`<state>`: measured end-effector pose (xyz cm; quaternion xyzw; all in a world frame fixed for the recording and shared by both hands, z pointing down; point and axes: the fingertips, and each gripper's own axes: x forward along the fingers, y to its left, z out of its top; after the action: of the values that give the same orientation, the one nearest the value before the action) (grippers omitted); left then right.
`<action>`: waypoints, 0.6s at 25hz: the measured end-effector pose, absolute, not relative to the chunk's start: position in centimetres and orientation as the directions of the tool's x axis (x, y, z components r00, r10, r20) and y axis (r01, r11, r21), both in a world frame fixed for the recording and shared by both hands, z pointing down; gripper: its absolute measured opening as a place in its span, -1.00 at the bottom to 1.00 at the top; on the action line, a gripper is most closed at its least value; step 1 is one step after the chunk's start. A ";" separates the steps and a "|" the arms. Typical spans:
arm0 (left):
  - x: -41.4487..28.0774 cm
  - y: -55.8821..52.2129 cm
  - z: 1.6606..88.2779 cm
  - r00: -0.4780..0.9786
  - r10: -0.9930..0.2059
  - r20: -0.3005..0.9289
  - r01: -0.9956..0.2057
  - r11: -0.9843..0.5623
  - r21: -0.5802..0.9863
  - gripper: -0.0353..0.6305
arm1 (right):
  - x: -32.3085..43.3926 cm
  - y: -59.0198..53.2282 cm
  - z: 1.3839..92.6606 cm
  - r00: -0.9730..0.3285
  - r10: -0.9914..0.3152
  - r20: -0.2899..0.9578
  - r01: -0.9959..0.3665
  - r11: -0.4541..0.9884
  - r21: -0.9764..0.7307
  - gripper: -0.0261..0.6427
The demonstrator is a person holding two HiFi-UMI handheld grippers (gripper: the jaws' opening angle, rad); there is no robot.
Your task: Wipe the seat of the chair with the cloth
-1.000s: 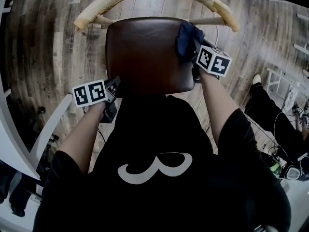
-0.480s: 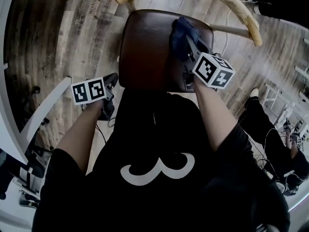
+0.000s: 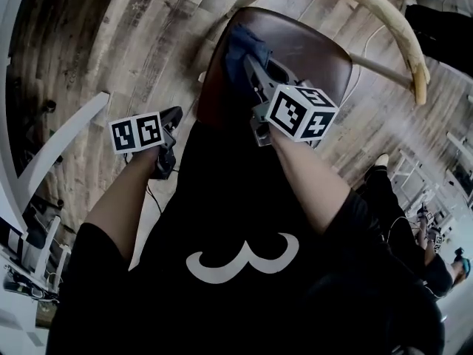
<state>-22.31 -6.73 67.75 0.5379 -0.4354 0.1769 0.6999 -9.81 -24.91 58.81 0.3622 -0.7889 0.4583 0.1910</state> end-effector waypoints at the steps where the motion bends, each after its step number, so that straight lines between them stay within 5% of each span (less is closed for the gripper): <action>1: -22.5 -6.5 67.8 0.557 -0.220 0.801 -0.715 0.364 0.597 -0.86 | -10.6 -24.5 58.9 -0.676 -0.382 0.630 -0.737 0.322 -0.595 -0.76; 15: -23.7 -5.0 68.8 0.549 -0.209 0.809 -0.713 0.387 0.584 -0.86 | -13.0 -22.3 62.9 -0.692 -0.304 0.655 -0.721 0.344 -0.602 -0.76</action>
<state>-23.65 -5.00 68.79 0.5240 -0.4401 0.1784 0.7070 -12.98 -22.29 62.86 0.3245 -0.7895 0.4720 0.2206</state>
